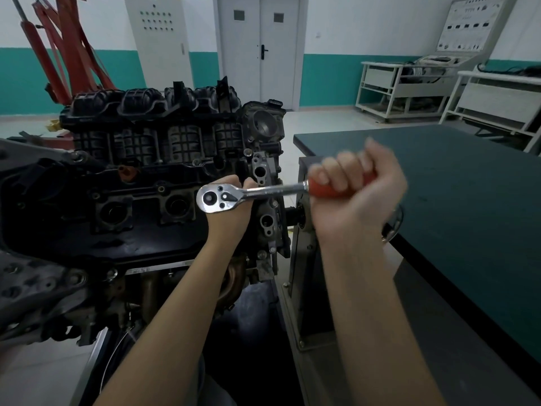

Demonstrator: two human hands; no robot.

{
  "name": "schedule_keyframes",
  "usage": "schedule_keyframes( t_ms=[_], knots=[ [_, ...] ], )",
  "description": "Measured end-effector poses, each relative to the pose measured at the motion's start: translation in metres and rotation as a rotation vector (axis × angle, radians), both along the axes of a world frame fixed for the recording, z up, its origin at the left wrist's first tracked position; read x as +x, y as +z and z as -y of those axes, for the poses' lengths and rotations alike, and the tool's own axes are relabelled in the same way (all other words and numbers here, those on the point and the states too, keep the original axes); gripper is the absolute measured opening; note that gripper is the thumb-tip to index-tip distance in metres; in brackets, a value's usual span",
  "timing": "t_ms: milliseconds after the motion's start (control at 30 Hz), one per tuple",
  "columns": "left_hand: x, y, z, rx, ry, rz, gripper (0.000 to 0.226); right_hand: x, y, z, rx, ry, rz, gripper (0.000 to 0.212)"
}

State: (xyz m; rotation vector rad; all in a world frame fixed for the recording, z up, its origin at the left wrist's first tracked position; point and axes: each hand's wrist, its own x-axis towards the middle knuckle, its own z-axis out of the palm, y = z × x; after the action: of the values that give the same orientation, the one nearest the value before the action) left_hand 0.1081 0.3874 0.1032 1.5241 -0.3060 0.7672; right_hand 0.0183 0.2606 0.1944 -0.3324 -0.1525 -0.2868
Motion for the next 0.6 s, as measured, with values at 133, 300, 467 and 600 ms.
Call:
schedule_keyframes(
  t_ms=[133,300,467,600],
  knots=[
    [-0.005,0.002,0.004,-0.027,-0.018,0.043,0.048,-0.034,-0.043,-0.013,0.189,-0.083,0.009,0.040],
    [-0.003,0.004,0.003,0.000,-0.042,0.013,0.046,-0.019,-0.027,0.002,0.085,-0.041,0.034,0.036],
    [0.001,0.000,0.001,0.063,-0.048,0.016,0.043,0.024,0.027,0.014,-0.152,0.111,-0.014,0.035],
    [0.000,0.001,0.001,0.028,-0.030,-0.001,0.037,0.023,0.026,0.008,-0.123,0.076,-0.016,0.040]
  ],
)
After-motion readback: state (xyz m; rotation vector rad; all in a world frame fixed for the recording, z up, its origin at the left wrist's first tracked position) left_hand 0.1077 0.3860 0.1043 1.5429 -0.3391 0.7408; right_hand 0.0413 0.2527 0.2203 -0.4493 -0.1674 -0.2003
